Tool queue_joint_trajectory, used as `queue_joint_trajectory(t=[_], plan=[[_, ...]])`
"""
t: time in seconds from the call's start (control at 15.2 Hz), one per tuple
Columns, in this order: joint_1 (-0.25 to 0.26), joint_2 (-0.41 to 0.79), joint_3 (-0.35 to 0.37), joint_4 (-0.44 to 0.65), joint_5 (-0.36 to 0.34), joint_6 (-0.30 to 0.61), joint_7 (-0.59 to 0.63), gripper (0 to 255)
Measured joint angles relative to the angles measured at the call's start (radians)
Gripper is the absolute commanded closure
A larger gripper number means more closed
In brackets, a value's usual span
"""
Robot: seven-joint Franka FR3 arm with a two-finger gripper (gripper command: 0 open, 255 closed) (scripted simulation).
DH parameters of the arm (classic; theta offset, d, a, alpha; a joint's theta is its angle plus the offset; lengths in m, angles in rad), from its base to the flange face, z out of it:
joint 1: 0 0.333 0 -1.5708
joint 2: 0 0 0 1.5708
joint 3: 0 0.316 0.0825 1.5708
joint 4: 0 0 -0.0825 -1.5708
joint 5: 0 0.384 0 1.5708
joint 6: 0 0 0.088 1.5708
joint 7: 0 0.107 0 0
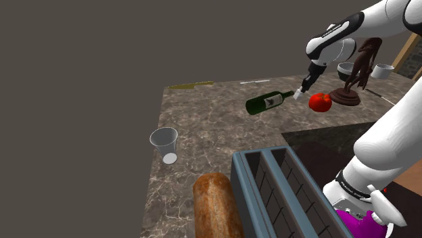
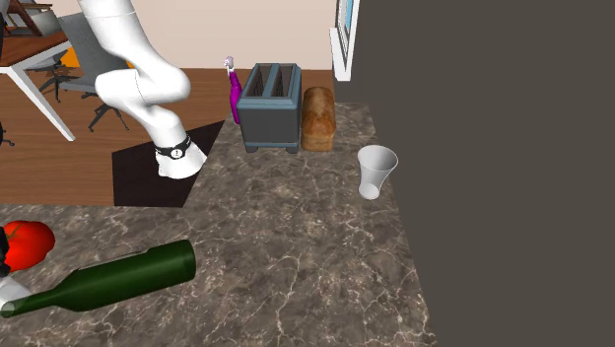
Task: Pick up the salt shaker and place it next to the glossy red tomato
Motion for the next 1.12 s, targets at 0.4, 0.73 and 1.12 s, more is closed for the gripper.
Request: queue_joint_trajectory(t=[0.4,0.73,1.12], plan=[[0.0,0.002,0.0,0.0,0.001,0.001,0.0,0],[0.0,0.002,0.0,0.0,0.001,0.002,-0.001,0],[-0.008,-0.083,0.003,0.04,-0.056,-0.112,0.038,0]])
